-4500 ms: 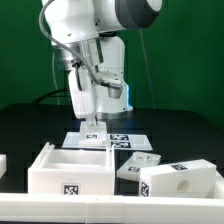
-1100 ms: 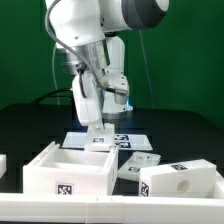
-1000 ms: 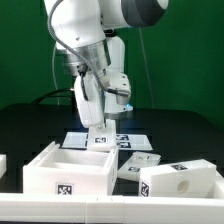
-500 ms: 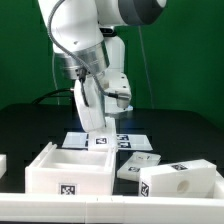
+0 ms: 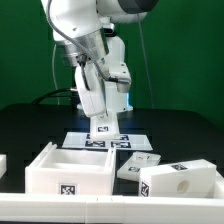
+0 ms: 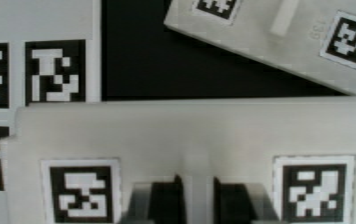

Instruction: Assemble cabinet

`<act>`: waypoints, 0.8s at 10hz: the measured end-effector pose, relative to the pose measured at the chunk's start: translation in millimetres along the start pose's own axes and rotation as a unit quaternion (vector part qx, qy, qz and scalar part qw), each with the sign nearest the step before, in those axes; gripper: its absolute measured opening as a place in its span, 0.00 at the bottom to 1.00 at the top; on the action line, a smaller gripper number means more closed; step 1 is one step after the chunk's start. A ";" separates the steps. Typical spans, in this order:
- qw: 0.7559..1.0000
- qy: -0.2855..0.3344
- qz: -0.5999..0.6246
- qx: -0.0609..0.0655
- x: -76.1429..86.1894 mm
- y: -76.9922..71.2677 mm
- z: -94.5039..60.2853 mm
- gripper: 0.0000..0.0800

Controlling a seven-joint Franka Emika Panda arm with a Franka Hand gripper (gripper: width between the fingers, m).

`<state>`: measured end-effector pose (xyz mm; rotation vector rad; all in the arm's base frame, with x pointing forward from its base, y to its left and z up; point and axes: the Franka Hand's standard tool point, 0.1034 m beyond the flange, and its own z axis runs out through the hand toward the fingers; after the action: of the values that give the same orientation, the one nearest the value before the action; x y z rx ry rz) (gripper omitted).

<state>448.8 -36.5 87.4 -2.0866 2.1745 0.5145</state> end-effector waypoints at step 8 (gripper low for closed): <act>0.998 0.011 0.005 0.059 11.8 2.8 6.0 0.08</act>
Offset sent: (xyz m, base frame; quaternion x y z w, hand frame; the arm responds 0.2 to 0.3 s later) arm 0.0000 0.0000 0.0000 0.1296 0.0000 0.0000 0.9916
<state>444.3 -46.0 78.9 -2.0313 2.1703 0.3556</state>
